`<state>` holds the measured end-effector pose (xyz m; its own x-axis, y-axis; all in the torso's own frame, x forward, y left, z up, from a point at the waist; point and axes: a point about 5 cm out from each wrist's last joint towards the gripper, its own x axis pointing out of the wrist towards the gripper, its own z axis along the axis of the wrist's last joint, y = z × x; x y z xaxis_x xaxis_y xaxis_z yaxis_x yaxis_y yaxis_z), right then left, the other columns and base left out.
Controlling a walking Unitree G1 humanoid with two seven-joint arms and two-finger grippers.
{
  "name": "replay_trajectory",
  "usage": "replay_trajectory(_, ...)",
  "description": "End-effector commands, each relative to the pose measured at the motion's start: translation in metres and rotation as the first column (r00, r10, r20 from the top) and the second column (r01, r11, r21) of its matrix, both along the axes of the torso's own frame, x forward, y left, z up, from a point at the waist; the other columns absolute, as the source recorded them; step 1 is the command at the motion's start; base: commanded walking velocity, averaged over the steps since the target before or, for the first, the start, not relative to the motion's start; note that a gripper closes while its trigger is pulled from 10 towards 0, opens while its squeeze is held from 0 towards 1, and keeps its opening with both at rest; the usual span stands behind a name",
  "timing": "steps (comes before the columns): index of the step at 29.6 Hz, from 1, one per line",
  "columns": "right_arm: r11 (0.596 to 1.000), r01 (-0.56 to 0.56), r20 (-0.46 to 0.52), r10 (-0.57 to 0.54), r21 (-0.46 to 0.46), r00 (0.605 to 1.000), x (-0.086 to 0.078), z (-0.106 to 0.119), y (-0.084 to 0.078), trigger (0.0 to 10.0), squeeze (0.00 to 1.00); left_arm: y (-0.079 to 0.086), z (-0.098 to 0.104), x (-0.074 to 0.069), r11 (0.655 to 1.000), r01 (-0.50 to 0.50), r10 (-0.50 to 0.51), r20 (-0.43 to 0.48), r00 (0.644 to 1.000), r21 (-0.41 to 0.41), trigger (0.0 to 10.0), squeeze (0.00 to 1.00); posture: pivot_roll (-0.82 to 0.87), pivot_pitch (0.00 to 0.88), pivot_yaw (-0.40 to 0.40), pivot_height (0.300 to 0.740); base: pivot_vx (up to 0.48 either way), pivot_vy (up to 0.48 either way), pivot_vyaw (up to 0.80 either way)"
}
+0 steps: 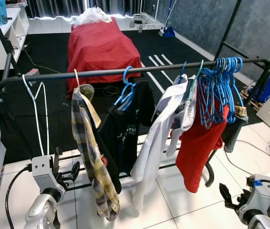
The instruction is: Hang hanger
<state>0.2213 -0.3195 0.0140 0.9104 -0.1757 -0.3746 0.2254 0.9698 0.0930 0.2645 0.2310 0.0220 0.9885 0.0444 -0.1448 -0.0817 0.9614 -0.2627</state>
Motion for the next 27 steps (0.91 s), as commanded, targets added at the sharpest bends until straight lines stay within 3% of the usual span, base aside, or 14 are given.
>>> replay_trajectory(1, 1.0, 0.008, -0.006, -0.008, -0.019, 1.0, -0.003, -0.002, -0.004, 10.0, 0.0, 0.001, -0.006, -0.004, 0.999, -0.038, 0.038, -0.024, 0.999, -0.022, 10.0, 0.0, -0.08, 0.063, -0.068, 0.74, 0.0, 0.0, 0.0)
replay_trajectory(8, 0.999, -0.02, -0.011, 0.02, -0.038, 1.0, 0.005, -0.004, 0.001, 10.0, 0.0, 0.008, -0.01, -0.007, 0.997, -0.076, 0.076, -0.04, 0.996, -0.006, 10.0, 0.0, -0.05, 0.053, -0.076, 0.74, 0.0, 0.0, 0.0)
replay_trajectory(17, 0.997, -0.072, -0.017, 0.071, -0.038, 0.997, 0.016, -0.006, 0.016, 10.0, 0.0, 0.008, -0.008, 0.0, 0.997, 0.002, 0.003, -0.059, 0.998, 0.08, 10.0, 0.0, 0.01, 0.068, -0.063, 0.74, 0.0, 0.0, 0.0)
replay_trajectory(27, 0.998, -0.057, -0.002, 0.057, -0.033, 0.998, 0.019, -0.008, 0.022, 10.0, 0.0, 0.011, -0.01, 0.0, 0.996, 0.038, -0.031, -0.083, 0.996, 0.077, 10.0, 0.0, 0.01, 0.063, -0.039, 0.74, 0.0, 0.0, 0.0)
